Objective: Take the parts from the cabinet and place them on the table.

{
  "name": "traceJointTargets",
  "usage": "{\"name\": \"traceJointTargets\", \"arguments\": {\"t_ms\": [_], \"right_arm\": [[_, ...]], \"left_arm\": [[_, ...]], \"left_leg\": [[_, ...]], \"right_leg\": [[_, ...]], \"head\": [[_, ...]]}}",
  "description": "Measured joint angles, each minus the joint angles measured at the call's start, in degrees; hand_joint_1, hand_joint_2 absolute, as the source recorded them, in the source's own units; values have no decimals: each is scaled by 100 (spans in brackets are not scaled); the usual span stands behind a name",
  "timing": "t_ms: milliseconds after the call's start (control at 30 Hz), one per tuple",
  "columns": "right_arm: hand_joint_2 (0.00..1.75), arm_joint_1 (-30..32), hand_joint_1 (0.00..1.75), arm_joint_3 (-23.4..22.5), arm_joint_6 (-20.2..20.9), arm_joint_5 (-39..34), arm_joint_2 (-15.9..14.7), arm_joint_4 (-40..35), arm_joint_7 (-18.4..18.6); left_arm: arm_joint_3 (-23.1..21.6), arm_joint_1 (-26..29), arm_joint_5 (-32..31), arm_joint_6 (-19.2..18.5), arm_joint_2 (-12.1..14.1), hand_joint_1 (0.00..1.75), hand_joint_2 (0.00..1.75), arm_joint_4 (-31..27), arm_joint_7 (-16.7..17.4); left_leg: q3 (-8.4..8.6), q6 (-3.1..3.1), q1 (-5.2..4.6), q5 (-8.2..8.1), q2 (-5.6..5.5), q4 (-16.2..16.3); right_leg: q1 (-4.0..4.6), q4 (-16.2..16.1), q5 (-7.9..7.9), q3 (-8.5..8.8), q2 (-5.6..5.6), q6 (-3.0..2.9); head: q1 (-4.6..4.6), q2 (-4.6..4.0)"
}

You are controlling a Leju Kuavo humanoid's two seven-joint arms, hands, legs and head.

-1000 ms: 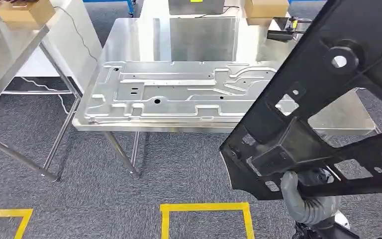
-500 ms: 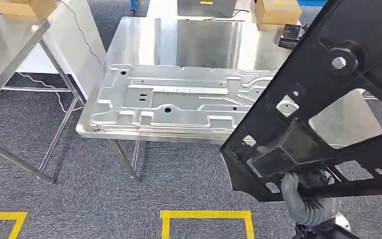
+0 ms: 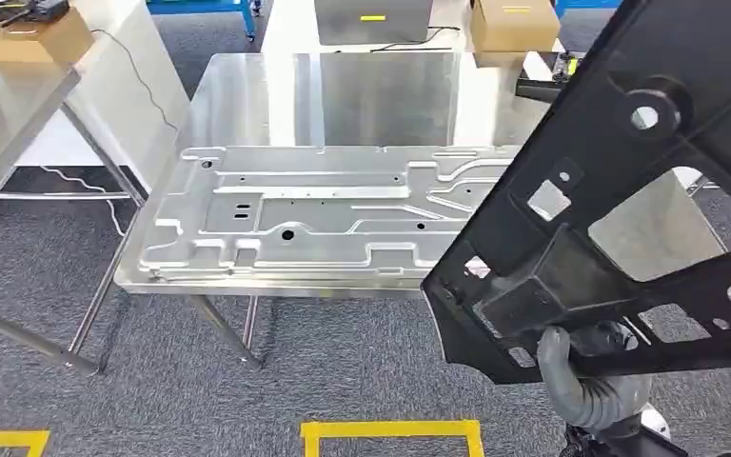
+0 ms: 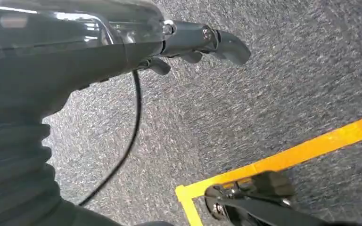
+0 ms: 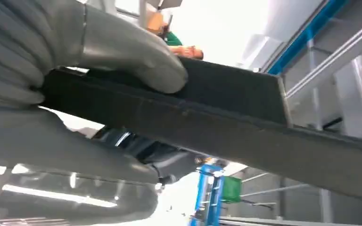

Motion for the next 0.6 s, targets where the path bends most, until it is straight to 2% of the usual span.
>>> {"name": "traceJointTargets", "arguments": {"t_ms": [33, 100, 133, 167, 200, 233, 267, 300, 333, 367, 433, 467, 500, 533, 567, 600], "right_arm": [[175, 3, 175, 0, 0, 0, 0, 0, 0], [175, 3, 175, 0, 0, 0, 2, 0, 0], [175, 4, 175, 0, 0, 0, 0, 0, 0], [175, 6, 175, 0, -2, -2, 0, 2, 0], [175, 13, 175, 0, -4, -4, 0, 0, 0], [175, 16, 175, 4, -7, -2, 0, 0, 15], [175, 21, 175, 2, -4, -2, 0, 0, 4], [175, 14, 175, 2, -4, -2, 0, -2, 7], [175, 22, 175, -2, -4, -2, -2, -2, 7], [175, 6, 175, -2, -7, -2, -2, -7, -2], [175, 23, 175, -4, -7, -2, -7, -7, 4], [175, 40, 175, -4, -9, -2, -9, -7, 4], [175, 51, 175, -4, -9, -2, -9, -7, 7], [175, 53, 175, -4, -9, -2, -11, -7, 9], [175, 52, 175, -4, -9, -2, -11, -7, 9], [175, 52, 175, -4, -9, -2, -11, -7, 9]], "left_arm": [[9, -1, 0, 0, 0, 0, 175, 0, 0], [33, -5, 0, 0, 0, 0, 175, 0, -2], [37, 2, 0, 0, 0, 0, 175, 0, -2], [44, 2, 0, 0, 0, 0, 175, 0, 0], [44, -7, 0, 0, 0, 0, 175, 0, -2], [44, 11, 0, 0, 0, 0, 175, 0, -2], [46, 22, 0, 0, 2, 0, 175, 0, 0], [44, 13, 0, 0, -4, 0, 175, 0, -4], [46, 6, 0, 0, -9, 0, 175, 0, -7], [46, -1, 0, 0, -7, 0, 175, -2, -15], [46, -11, 4, 17, -7, 0, 175, -2, -17], [46, -8, 7, 17, -7, 0, 175, -2, -15], [46, -7, 7, 17, -7, 0, 175, -2, -15], [46, 1, 7, 15, -7, 0, 175, -2, -15], [46, 2, 7, 15, -9, 0, 175, -2, -15], [46, -1, 7, 15, -9, 0, 175, -2, -15]], "left_leg": [[10, 8, -6, 194, 0, -181], [265, 48, -18, 875, 0, -1053], [364, 77, -27, 1140, 3, -1481], [345, 78, -54, 877, 4, -1524], [354, 116, -72, 826, 15, -1541], [359, 144, -75, 996, 13, -1567], [364, 174, -87, 970, 12, -1568], [395, 200, -51, 982, 13, -1614], [441, 225, -24, 988, 16, -1659], [477, 253, -8, 971, 20, -1679], [512, 286, 5, 930, 20, -1683], [530, 290, 7, 907, 19, -1683], [558, 287, 10, 881, 16, -1682], [602, 281, 19, 848, 11, -1682], [658, 266, 31, 813, 3, -1682], [722, 241, 48, 772, -4, -1684]], "right_leg": [[2, 0, -38, 53, 9, 3], [2, 1, -126, 193, 16, 16], [-1, -1, -173, 228, 15, 33], [18, 23, -193, 237, 16, 58], [23, 16, -210, 200, 24, 89], [20, 12, -243, 216, 23, 127], [21, -21, -256, 238, 22, 149], [41, -31, -279, 263, 22, 182], [27, 20, -317, 273, 11, 205], [30, 243, -431, 152, 9, 226], [-2, 1112, -764, -375, 9, 257], [-17, 1481, -842, -629, 9, 274], [-27, 1625, -775, -787, 8, 285], [-34, 1511, -576, -810, 6, 297], [-36, 1166, -276, -707, 3, 308], [-37, 665, 63, -516, -3, 307]], "head": [[-17, 0], [-68, 0], [-101, 0], [-92, 0], [-118, 0], [-92, 0], [-79, 0], [-87, 0], [-92, 0], [-46, 0], [24, 0], [46, 0], [59, 0], [68, 0], [79, 0], [88, 0]]}}
